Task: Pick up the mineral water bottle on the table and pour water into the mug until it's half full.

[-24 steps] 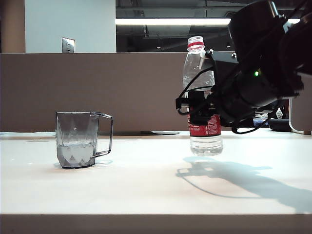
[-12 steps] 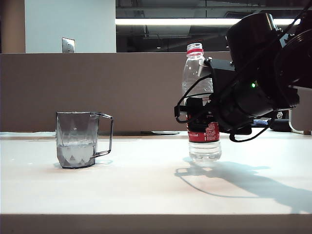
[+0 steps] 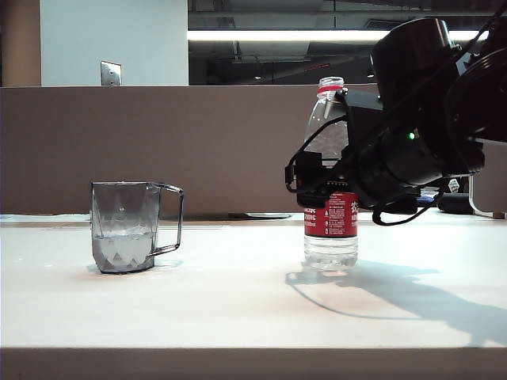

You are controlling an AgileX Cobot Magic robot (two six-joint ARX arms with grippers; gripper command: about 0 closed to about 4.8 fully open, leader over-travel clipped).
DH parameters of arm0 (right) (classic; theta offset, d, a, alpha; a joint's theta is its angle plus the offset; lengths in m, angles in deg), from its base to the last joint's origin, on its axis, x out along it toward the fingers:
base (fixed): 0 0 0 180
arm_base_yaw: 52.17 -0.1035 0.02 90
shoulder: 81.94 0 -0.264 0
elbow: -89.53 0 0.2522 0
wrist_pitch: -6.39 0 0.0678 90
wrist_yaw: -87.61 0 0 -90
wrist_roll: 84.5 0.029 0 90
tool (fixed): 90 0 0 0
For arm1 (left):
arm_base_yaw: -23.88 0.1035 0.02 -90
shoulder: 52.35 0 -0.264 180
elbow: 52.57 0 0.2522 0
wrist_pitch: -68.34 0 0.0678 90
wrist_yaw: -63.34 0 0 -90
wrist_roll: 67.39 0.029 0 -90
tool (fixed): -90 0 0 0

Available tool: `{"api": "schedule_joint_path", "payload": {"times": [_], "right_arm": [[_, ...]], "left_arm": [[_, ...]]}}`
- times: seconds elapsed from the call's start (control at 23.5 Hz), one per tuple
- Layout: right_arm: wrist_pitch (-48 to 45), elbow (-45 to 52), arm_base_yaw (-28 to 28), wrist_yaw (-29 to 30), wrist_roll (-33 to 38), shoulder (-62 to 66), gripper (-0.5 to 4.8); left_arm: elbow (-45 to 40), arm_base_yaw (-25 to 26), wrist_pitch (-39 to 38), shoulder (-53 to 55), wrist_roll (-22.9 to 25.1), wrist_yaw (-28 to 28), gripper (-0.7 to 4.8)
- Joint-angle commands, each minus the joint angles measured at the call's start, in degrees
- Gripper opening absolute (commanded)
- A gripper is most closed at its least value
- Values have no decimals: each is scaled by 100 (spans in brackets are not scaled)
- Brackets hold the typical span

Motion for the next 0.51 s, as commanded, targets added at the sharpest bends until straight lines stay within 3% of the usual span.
{"api": "schedule_joint_path", "payload": {"times": [0.04,0.47,0.51], "right_arm": [[118,-20,-24,20,7,-168,392],[2046,-17,-52,249,4,-1410,393],[2319,-17,-52,380,7,-1563,430]], "left_arm": [[33,-4,33,-4,24,24,-5],[33,-2,122,-4,22,26,-5],[33,-4,136,-4,22,26,-5]]}}
